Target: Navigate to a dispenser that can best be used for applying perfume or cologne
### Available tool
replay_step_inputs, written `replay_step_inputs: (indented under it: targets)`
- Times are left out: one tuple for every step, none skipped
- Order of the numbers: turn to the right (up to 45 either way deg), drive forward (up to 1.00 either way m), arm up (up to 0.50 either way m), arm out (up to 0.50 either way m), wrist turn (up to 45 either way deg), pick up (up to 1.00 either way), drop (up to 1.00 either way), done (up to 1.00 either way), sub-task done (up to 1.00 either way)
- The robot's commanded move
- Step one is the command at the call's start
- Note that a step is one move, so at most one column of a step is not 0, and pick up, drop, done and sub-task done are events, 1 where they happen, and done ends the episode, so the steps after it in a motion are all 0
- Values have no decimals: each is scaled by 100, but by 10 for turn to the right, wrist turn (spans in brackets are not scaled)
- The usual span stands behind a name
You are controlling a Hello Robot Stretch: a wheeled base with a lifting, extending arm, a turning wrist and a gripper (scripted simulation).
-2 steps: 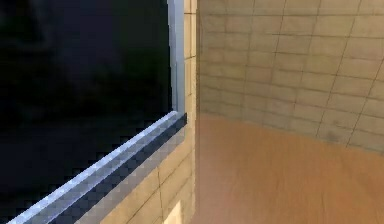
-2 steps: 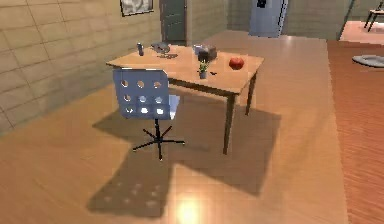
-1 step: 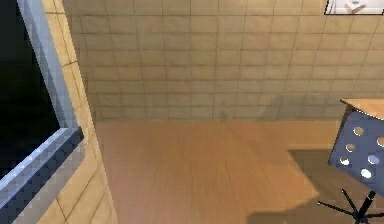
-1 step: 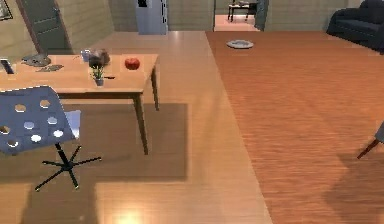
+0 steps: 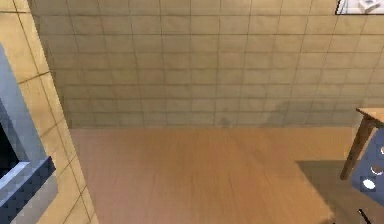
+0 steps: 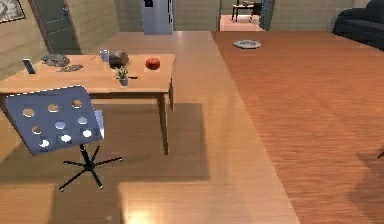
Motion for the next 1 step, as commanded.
replay_step_inputs:
  targets:
    - [450, 0, 0, 0, 0, 0, 0, 0, 0]
